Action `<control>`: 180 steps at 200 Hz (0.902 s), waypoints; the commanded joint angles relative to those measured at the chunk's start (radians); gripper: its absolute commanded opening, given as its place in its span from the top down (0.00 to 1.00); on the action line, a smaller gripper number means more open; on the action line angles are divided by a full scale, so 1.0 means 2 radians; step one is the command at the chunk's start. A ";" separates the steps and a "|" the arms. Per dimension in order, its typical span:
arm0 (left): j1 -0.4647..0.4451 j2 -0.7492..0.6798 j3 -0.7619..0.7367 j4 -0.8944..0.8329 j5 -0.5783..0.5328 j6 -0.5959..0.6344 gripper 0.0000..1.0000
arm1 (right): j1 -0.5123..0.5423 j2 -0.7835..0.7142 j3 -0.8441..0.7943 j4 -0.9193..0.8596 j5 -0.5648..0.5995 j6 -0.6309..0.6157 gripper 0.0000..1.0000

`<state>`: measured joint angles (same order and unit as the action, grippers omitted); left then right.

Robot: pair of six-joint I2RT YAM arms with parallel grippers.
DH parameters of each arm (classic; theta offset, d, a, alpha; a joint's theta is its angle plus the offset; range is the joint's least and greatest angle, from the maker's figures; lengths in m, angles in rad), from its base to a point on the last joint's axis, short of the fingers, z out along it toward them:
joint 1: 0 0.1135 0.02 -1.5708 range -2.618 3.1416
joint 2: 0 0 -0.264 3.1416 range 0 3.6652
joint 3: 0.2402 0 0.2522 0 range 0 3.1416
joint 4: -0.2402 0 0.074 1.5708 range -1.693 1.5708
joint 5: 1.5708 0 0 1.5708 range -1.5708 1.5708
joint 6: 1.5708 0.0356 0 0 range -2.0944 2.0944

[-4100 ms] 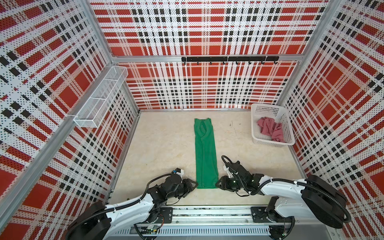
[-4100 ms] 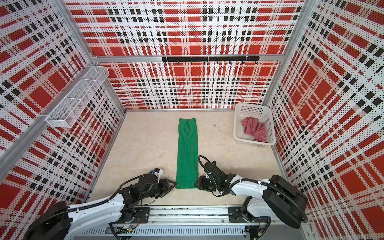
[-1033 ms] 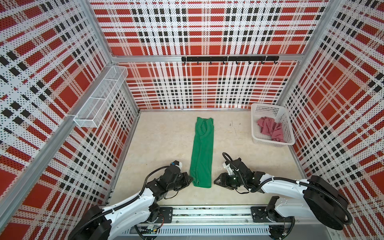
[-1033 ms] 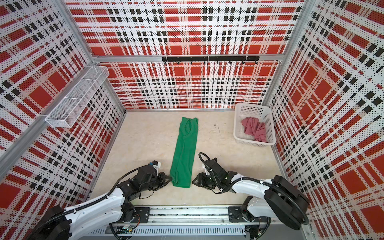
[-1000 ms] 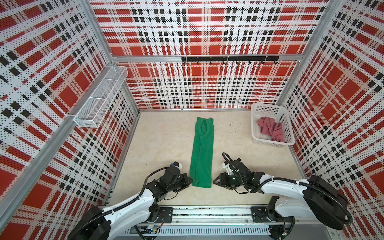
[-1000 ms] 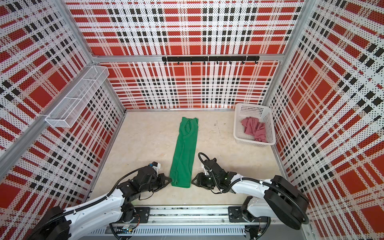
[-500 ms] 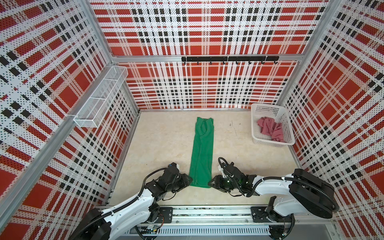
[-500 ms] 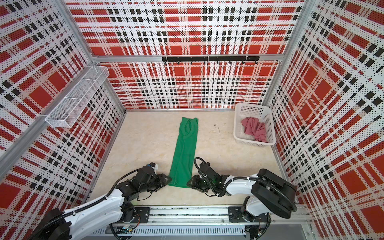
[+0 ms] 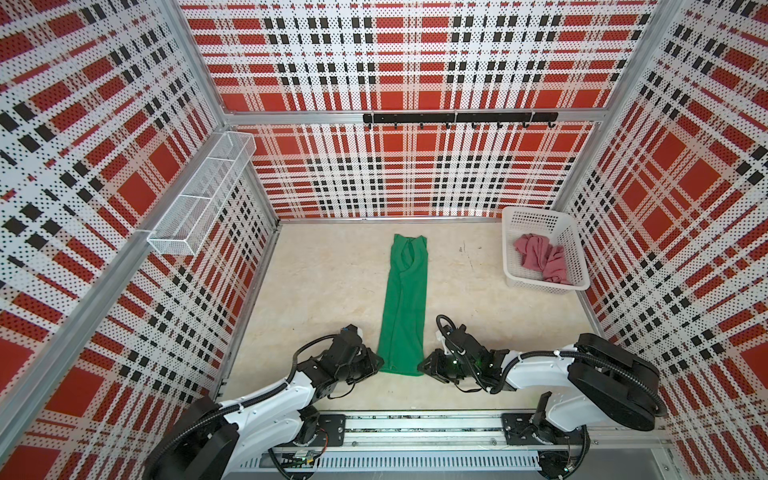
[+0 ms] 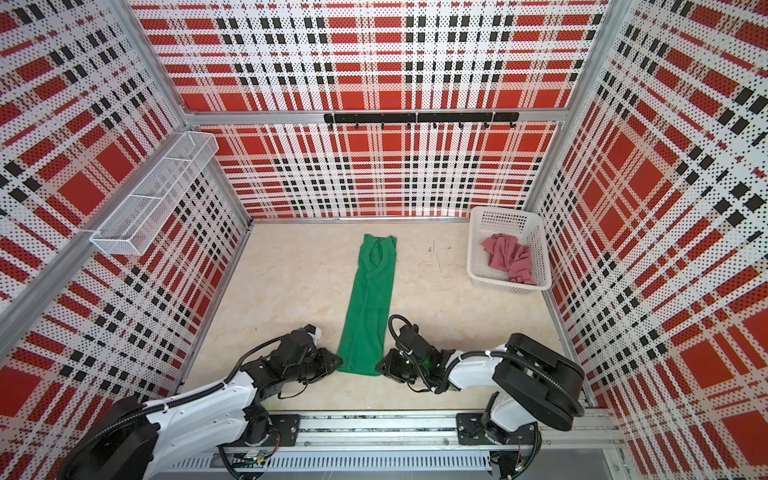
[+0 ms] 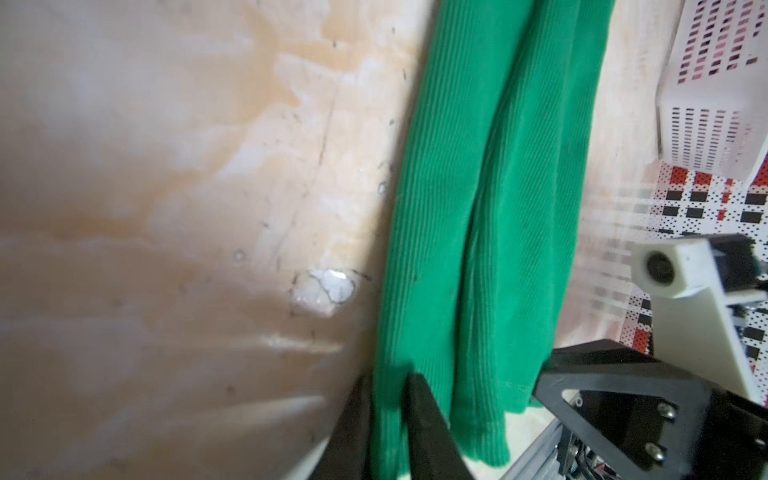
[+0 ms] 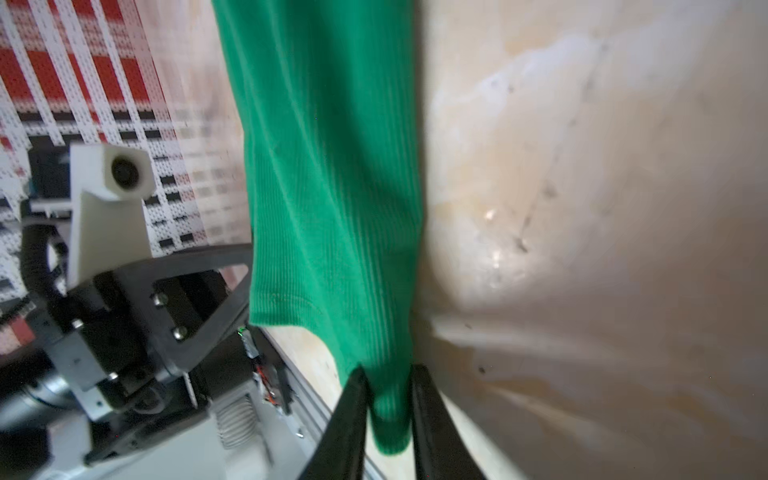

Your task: Fold and stack the tank tops

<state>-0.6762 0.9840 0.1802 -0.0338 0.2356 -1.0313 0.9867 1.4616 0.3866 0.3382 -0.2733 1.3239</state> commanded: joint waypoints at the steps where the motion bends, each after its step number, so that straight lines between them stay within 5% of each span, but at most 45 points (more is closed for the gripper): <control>1: -0.011 -0.009 0.003 -0.009 -0.002 -0.006 0.95 | 0.003 -0.013 -0.003 -0.018 0.002 0.001 1.00; 63: -0.085 -0.047 0.001 -0.003 -0.040 -0.086 1.00 | -0.012 -0.135 0.009 -0.182 0.024 -0.038 1.00; 128: -0.086 -0.025 0.072 -0.022 -0.042 -0.065 1.00 | -0.039 -0.167 0.051 -0.288 0.028 -0.087 1.00; 180: -0.024 0.028 0.161 -0.067 -0.021 0.023 1.00 | -0.090 -0.140 0.153 -0.385 0.038 -0.194 1.00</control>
<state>-0.7780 0.9920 0.4419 -0.1081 0.1799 -1.0969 0.8494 1.1561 0.6136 -0.3241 -0.2237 1.0615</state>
